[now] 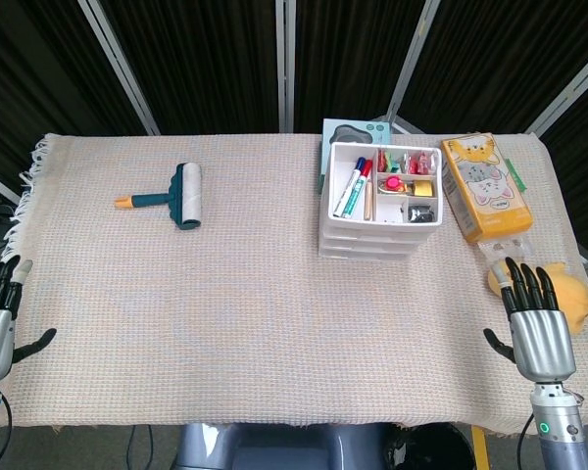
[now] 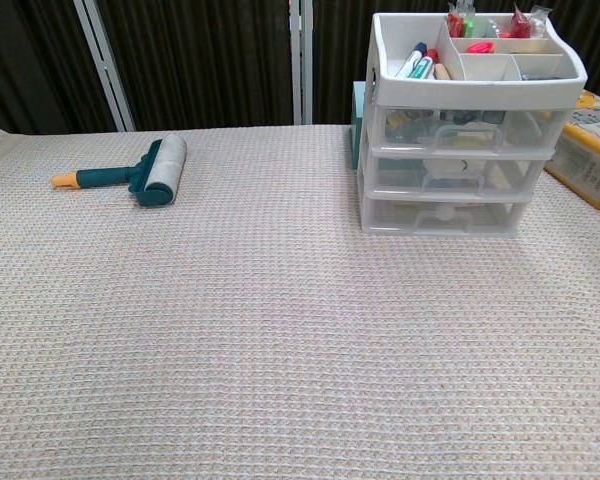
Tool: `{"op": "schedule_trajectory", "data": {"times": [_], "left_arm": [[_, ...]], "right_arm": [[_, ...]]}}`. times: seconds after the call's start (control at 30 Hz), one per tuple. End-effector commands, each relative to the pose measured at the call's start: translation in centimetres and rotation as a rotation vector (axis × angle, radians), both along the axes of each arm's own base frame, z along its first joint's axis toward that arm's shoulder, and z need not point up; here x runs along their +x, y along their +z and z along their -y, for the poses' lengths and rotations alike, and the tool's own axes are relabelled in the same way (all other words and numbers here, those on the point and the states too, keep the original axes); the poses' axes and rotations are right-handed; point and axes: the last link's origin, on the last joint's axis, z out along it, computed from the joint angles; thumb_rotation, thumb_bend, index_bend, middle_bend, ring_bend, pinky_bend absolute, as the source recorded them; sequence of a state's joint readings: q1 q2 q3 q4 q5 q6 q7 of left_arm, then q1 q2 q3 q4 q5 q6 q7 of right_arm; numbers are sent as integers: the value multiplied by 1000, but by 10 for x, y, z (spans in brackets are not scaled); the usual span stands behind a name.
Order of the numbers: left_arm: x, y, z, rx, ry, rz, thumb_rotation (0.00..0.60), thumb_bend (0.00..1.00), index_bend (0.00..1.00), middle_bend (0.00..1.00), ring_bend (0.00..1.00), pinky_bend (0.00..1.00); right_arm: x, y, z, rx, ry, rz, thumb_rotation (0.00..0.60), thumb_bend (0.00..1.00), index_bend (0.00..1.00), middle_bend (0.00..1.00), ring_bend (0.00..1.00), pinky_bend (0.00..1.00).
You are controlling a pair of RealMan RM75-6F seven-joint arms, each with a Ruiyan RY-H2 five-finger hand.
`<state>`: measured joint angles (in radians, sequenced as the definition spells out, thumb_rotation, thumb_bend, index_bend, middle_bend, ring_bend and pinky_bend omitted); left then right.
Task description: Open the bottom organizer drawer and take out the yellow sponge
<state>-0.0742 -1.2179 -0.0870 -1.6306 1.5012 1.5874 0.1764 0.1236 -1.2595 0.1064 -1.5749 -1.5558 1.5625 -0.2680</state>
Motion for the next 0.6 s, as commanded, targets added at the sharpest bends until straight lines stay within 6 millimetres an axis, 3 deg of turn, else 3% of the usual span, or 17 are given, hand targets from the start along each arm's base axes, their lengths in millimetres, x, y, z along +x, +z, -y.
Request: {"op": "schedule_trajectory", "data": {"times": [0.03, 0.1, 0.17, 0.23, 0.33, 0.43, 0.6], "left_arm": [[0, 0, 0, 2, 0, 1, 600, 68, 0, 0, 0, 0], [0, 1, 0, 2, 0, 3, 600, 68, 0, 0, 0, 0], [0, 1, 0, 3, -1, 4, 600, 68, 0, 0, 0, 0], [0, 1, 0, 2, -2, 4, 600, 68, 0, 0, 0, 0], [0, 1, 0, 2, -1, 3, 600, 68, 0, 0, 0, 0], [0, 2, -1, 5, -1, 9, 600, 68, 0, 0, 0, 0], [3, 2, -2, 12, -10, 16, 600, 67, 0, 0, 0, 0]], "right_arm": [[0, 0, 0, 2, -3, -1, 600, 90, 0, 0, 0, 0], [0, -1, 0, 3, -2, 0, 600, 90, 0, 18, 3, 1], [0, -1, 0, 4, 0, -1, 600, 90, 8, 122, 82, 90], [1, -2, 1, 7, 3, 6, 600, 90, 33, 353, 324, 329], [4, -3, 0, 34, -2, 61, 600, 90, 42, 602, 588, 543], [9, -5, 1, 77, -6, 167, 600, 94, 38, 752, 720, 643], [24, -16, 18, 177, -25, 352, 600, 166, 18, 845, 810, 696]]}}
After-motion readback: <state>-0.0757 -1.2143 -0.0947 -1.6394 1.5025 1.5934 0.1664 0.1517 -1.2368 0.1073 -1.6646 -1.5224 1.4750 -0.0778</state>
